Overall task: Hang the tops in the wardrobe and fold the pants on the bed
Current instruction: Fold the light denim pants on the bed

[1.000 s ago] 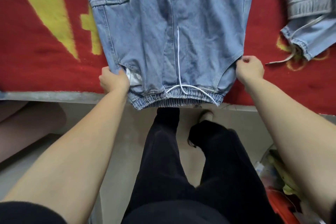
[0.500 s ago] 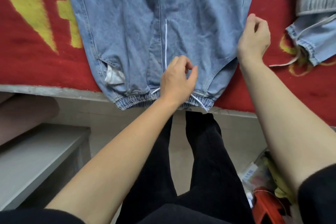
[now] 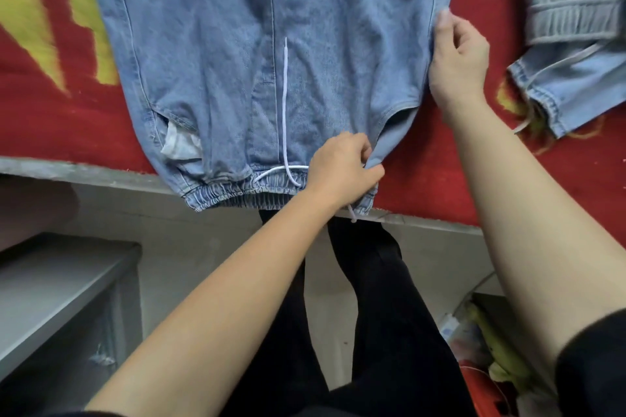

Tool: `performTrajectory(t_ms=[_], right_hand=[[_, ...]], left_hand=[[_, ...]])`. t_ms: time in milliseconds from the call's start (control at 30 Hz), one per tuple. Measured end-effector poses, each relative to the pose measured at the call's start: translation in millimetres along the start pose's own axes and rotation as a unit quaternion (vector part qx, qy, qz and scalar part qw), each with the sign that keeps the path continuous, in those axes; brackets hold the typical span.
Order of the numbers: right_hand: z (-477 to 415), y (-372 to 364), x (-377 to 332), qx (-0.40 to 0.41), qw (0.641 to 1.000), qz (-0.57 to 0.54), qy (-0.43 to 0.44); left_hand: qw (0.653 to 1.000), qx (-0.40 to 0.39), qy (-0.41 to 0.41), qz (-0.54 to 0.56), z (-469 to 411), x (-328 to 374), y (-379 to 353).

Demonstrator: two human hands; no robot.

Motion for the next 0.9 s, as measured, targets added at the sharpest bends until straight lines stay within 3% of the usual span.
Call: performTrajectory(t_ms=[233, 433, 600, 733, 900], right_hand=[[5.9, -42.5, -103.4, -0.002, 0.990, -0.018, 0.141], [18.0, -170.1, -201.0, 0.027, 0.966, 0.036, 0.255], [29.6, -282.3, -227.5, -0.061, 0.944, 0.084, 0.312], [29.6, -350.7, -212.7, -0.207, 0.910, 0.240, 0.266], [27.2, -366.2, -194.8, -0.289, 0.883, 0.307, 0.209]], left_hand=[[0.955, -0.026, -0.064, 0.290, 53.3, -38.1, 62.2], [0.890, 0.109, -0.028, 0.441, 101.7, -130.1, 121.1], [0.880, 0.211, 0.073, 0.419, 124.6, -212.1, 134.9], [0.898, 0.225, 0.153, 0.346, 122.2, -252.4, 121.1], [0.900, 0.205, 0.180, 0.341, 115.8, -264.9, 123.2]])
Point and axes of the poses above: each hand's wrist, its own z-axis away from the middle knuckle, its own y-axis out of the back of the hand, x = y × z, the point moved 4 cm from there along -z, towards the middle knuckle, and after that the axes turned 15 degrees about -x, right-handed, at the moved point
